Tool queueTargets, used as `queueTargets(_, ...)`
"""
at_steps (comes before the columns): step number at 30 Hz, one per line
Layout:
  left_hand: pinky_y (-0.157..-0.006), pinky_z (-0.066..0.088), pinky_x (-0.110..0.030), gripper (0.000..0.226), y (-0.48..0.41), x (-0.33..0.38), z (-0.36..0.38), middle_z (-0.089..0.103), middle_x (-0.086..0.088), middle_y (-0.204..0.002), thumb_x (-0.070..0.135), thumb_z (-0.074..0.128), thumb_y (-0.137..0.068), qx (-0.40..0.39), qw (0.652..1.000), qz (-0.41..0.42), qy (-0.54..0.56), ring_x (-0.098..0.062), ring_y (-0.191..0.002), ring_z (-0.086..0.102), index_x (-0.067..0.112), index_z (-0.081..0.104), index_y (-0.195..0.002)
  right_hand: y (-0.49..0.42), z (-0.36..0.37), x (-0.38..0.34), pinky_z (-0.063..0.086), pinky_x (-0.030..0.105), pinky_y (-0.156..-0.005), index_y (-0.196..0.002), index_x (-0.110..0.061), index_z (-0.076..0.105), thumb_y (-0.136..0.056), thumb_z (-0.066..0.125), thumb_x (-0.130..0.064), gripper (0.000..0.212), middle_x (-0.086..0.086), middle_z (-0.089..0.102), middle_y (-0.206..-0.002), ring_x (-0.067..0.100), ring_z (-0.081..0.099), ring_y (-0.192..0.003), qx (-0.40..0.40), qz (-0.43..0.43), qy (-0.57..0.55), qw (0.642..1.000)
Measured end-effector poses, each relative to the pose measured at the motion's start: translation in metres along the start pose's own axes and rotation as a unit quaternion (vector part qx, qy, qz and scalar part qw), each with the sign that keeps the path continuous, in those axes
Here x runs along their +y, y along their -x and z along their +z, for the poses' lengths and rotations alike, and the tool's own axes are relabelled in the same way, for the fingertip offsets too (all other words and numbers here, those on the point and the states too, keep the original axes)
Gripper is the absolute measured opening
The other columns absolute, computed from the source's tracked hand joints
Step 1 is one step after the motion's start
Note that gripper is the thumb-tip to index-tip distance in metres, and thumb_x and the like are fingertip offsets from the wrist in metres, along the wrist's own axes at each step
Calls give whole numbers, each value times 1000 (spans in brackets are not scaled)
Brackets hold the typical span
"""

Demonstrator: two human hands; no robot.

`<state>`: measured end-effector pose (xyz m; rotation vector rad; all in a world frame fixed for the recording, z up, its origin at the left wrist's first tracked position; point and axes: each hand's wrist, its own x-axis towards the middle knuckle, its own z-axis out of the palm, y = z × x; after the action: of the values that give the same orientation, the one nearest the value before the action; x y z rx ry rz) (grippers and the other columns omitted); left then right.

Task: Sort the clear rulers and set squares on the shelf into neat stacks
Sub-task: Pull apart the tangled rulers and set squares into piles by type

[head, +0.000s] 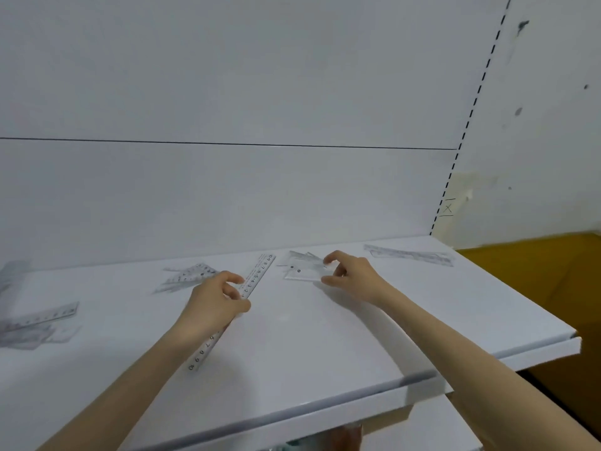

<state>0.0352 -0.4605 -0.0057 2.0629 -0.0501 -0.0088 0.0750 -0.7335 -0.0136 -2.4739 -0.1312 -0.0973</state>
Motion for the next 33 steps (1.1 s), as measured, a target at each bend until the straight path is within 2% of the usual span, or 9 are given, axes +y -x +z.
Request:
queueTargets(4, -56, 41, -25, 33, -10, -2, 2, 62, -1, -79, 2, 68, -76, 23, 1000, -22, -3, -12, -55, 53, 19, 61, -103, -50, 5, 6, 44, 32, -90, -128, -19, 58, -91, 62, -33, 40, 4, 59, -111, 21, 55, -105, -15, -6, 64, 998)
queueTargets(7, -57, 41, -25, 34, -17, -1, 3, 63, 0, -78, 2, 68, -75, 52, 998, -34, -7, -12, -55, 52, 19, 61, -103, -76, 9, 13, 37, 35, -104, -131, -21, 57, -93, 59, -35, 41, 14, 49, -130, 30, 42, -125, -34, -23, 111, 993)
queueTargets(13, -56, 42, -26, 35, -20, 4, 15, 63, 0, -74, 1, 70, -74, 74, 996, -45, -13, -12, -58, 53, 18, 62, -104, -83, 11, 25, 26, 31, -109, -128, -21, 60, -95, 55, -32, 35, 14, 50, -134, 28, 37, -130, -53, -59, 107, 991)
queueTargets(17, -49, 44, -25, 35, -20, 12, 26, 62, -5, -78, 0, 69, -75, 76, 996, -47, -6, -16, -57, 53, 16, 61, -105, -82, 12, 30, 32, 32, -101, -116, -21, 65, -88, 57, -40, 35, 9, 59, -121, 30, 44, -123, -62, -67, 112, 990)
queueTargets(20, -47, 45, -24, 35, -19, 21, 37, 63, -4, -78, 1, 69, -75, 69, 997, -43, -10, -14, -51, 52, 14, 61, -107, -68, 7, 25, 25, 26, -103, -124, -18, 62, -83, 55, -48, 51, 3, 56, -130, 22, 41, -128, -7, -93, 87, 992)
queueTargets(23, -51, 46, -26, 36, -21, 32, 50, 64, -2, -79, 5, 69, -75, 64, 997, -35, -18, -14, -51, 53, 16, 61, -108, -37, 3, 5, 37, 23, -90, -107, -21, 70, -89, 61, -35, 24, -7, 67, -112, 8, 53, -108, 28, -121, -57, 991)
queueTargets(26, -55, 49, -28, 38, -22, 49, 75, 66, -2, -84, 9, 71, -74, 54, 998, -21, -16, -16, -55, 57, 19, 59, -108, 6, -1, -14, 51, 23, -74, -83, -19, 72, -89, 62, -37, 21, -5, 73, -81, 5, 66, -77, -28, -83, -183, 979)
queueTargets(29, -59, 51, -29, 42, -22, 65, 107, 66, -4, -88, 13, 75, -71, 35, 999, -2, -15, -15, -57, 58, 19, 58, -109, 32, -7, -10, 55, 25, -63, -88, -6, 69, -92, 60, -29, 26, 8, 73, -84, 16, 72, -75, -57, 9, -296, 953)
queueTargets(33, -54, 44, -20, 46, -16, 84, 156, 66, -3, -89, 14, 78, -71, -10, 999, 35, 0, -10, -52, 58, 17, 58, -112, 45, -30, 19, 54, 25, -58, -74, -10, 66, -88, 63, -15, 15, 10, 69, -80, 20, 67, -71, -10, 121, -372, 920)
